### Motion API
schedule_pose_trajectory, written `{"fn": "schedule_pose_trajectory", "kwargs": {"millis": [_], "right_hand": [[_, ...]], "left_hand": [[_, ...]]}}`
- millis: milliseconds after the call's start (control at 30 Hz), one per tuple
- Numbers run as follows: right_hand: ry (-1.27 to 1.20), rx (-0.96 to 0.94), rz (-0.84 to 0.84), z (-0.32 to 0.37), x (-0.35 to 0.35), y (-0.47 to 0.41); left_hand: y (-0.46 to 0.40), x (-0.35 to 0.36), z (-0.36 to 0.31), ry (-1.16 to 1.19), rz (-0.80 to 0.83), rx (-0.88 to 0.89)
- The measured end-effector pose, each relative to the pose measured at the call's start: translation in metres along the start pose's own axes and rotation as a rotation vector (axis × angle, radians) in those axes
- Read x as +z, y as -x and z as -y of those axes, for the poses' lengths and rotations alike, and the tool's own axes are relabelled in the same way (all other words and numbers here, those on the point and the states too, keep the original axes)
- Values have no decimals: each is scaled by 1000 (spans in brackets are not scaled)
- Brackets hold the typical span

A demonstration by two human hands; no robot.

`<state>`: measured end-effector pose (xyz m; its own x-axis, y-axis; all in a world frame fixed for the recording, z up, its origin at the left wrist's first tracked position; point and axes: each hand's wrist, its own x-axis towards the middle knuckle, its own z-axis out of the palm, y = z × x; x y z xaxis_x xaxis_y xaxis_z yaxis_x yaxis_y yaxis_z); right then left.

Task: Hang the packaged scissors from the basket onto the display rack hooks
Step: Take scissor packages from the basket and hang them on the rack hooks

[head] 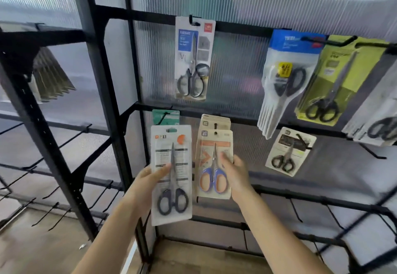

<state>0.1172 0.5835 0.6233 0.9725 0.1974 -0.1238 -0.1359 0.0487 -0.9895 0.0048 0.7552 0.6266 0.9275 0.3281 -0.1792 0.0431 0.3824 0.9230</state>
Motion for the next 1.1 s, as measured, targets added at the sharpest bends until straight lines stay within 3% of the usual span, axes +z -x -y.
{"fn": "schedule_pose_trajectory", "kwargs": {"millis": [500,867,967,1100], "right_hand": [[160,46,-115,-5,18,-62],[649,15,-49,10,-7,-53],[606,-28,-92,17,-25,-38],[425,-99,-18,43,-49,-5]], "left_hand": [[-26,-3,-7,37,79,-22],[-32,15,-6,69,207,-70],[-30,29,-1,67,255,-80],[-28,52,9,23,302,-80]]}}
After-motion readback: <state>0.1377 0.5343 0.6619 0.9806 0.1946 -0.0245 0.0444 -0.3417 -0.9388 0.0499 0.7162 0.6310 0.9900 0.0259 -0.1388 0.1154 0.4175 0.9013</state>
